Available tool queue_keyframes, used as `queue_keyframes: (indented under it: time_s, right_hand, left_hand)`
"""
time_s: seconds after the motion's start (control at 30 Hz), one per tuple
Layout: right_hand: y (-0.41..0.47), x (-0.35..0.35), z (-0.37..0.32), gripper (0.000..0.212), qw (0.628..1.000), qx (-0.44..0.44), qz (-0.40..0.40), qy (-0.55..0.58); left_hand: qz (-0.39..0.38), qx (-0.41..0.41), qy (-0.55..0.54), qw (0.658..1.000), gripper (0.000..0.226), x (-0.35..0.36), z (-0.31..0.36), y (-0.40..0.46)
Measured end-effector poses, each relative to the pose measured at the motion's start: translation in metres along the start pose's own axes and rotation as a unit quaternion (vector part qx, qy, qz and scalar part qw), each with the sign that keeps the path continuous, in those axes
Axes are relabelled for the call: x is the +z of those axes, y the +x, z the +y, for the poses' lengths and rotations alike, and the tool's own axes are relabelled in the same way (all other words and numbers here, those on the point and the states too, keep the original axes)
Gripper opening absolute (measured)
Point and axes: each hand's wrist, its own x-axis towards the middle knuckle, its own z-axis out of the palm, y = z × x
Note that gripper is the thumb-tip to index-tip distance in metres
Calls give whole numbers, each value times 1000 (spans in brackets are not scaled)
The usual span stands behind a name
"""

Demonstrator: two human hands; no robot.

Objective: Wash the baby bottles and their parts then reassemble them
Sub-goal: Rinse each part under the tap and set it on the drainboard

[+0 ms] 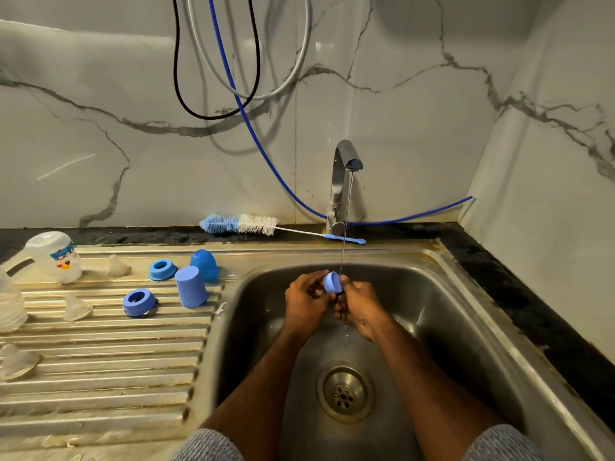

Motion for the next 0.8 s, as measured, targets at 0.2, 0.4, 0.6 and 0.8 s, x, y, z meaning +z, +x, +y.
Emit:
queue_keyframes:
  time_s: [0.2, 0.4, 0.6, 0.8]
  right_hand:
    - [4, -8, 0, 32, 1000, -9, 18, 17]
    - [4, -15, -5, 20, 996, -14, 8, 84]
    - [8, -21, -3, 10, 994, -15, -21, 106]
    - [-6, -16, -1, 35, 976, -149, 19, -156]
  left_hand:
    - [-17, 14, 59, 998, 50, 4, -8, 4]
    - [-116, 16, 121, 986, 74, 4, -15, 5]
    - [-244, -43, 226, 942, 96, -1, -6, -5]
    - [-120, -5, 256, 959, 33, -29, 20, -19]
